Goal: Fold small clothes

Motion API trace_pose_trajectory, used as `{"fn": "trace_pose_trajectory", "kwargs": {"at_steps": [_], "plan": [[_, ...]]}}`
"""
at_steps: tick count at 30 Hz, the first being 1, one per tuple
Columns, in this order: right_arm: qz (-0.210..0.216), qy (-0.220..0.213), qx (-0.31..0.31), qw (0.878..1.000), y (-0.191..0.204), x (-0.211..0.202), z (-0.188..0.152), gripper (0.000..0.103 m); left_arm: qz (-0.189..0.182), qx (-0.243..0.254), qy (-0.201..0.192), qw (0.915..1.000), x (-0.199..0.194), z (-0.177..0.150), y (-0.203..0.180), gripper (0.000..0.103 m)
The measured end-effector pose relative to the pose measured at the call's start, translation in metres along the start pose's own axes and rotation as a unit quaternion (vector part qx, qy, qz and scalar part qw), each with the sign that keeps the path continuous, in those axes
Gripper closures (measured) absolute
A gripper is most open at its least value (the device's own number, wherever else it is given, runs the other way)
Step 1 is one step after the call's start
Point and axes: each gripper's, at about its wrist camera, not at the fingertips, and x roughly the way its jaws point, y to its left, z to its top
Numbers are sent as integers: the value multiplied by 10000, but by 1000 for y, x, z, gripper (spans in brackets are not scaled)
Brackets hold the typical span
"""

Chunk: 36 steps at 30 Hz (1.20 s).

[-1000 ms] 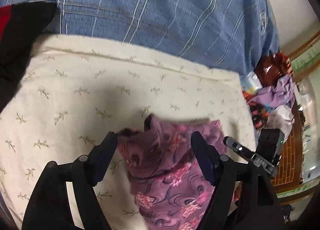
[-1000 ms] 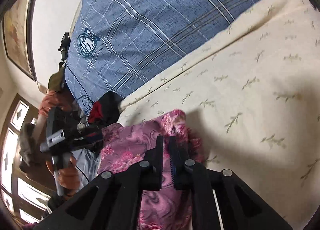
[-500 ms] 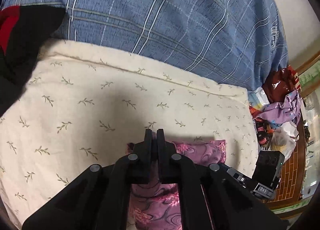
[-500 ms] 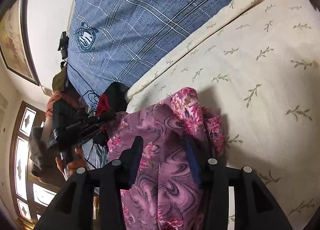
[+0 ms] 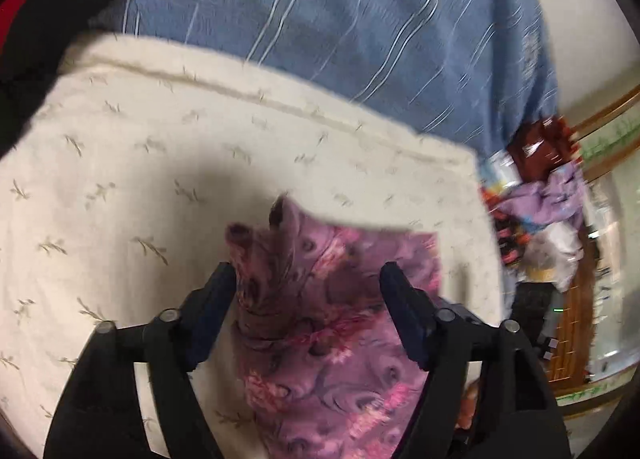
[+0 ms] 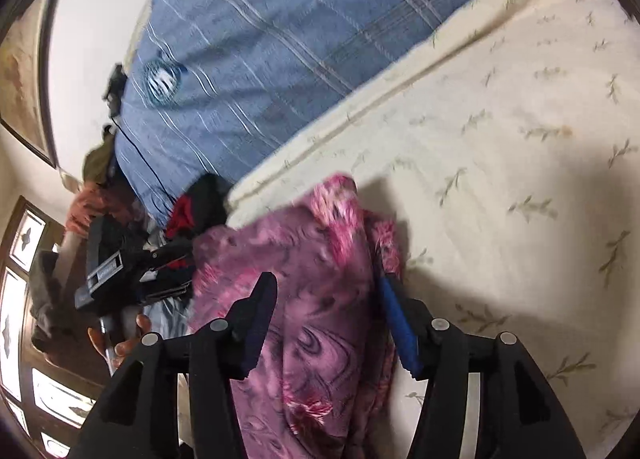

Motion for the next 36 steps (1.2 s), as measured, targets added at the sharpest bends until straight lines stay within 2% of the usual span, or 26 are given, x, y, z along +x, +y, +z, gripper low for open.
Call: {"fn": "trace_pose_trajectory", "kwargs": {"at_steps": [1, 2, 4, 6, 8, 9, 12, 14, 15, 17, 19, 20, 21, 22, 23, 25, 26, 27, 28, 29, 30, 32, 33, 34, 36], "plan": [[6, 52, -164, 9999, 4, 4, 0, 55, 197, 60, 38, 9998, 4, -1, -2, 88], [-60, 120, -423, 9990, 12, 8, 0, 98, 328, 42, 23, 9994, 4, 0, -3, 91], [-130, 153, -874, 9960, 29, 7, 3, 98, 129, -158, -257, 9995, -10, 3, -1, 95], [74, -203, -1030, 9944, 42, -13, 8, 99, 100, -33, -647, 9979, -27, 7, -3, 96], [-59, -456, -1146, 9924, 43, -27, 12, 99, 340, 87, -646, 9973, -20, 11, -3, 96], [-140, -414, -1115, 9928, 37, -25, 12, 99, 489, 120, -548, 9972, -8, 14, -2, 96], [-753, -24, -1058, 9915, 9, 3, 5, 99, 1141, 108, -307, 9929, 26, 21, 4, 96], [-802, -59, -955, 9922, 0, 11, 1, 99, 1352, -8, -318, 9903, 30, 26, 8, 94], [-754, -74, -851, 9935, 0, 9, 2, 97, 1227, -145, -276, 9920, 24, 30, 12, 94], [-728, -96, -693, 9949, 3, 0, 7, 84, 946, -332, -324, 9944, 3, 31, 17, 91], [-692, -262, -689, 9949, 7, -14, 12, 79, 841, -194, -593, 9945, -30, 21, 12, 88], [-546, -356, -690, 9955, 10, -20, 16, 72, 795, -76, -643, 9947, -41, 13, 8, 78], [-432, -401, -690, 9959, 13, -22, 20, 67, 695, -27, -669, 9953, -52, -1, 5, 61], [-370, -465, -701, 9958, 17, -21, 26, 57, 638, -26, -676, 9957, -56, -11, 3, 53], [-357, -493, -738, 9954, 21, -17, 32, 45, 544, -27, -677, 9962, -59, -22, 1, 48], [-473, -406, -848, 9945, 26, 2, 46, 43, 114, -125, -508, 9986, -57, -46, 0, 48], [-574, -225, -872, 9943, 28, 17, 51, 43, -157, -198, -354, 9991, -52, -59, 1, 48], [-719, 8, -871, 9936, 28, 33, 56, 43, -240, -230, -268, 9991, -50, -67, 0, 48], [-875, 212, -867, 9922, 25, 47, 57, 47, -111, -200, -148, 9996, -43, -78, -2, 48], [-915, 419, -968, 9902, 26, 59, 56, 78, 97, -141, -114, 9998, -38, -83, -4, 49], [-880, 478, -1126, 9886, 31, 62, 53, 99, 431, 61, -77, 9990, -30, -91, -7, 56], [-800, 169, -1411, 9866, 44, 52, 52, 97, 558, 157, -100, 9983, -22, -102, -5, 60], [-814, 44, -1398, 9868, 42, 48, 54, 97, 498, 119, -188, 9985, -22, -106, -1, 60], [-1011, 5, -1322, 9861, 34, 49, 57, 97, 370, 37, -286, 9989, -25, -109, 3, 60], [-1359, 353, -1136, 9836, 11, 64, 57, 96, 162, -223, -280, 9992, -28, -111, 11, 61]]}}
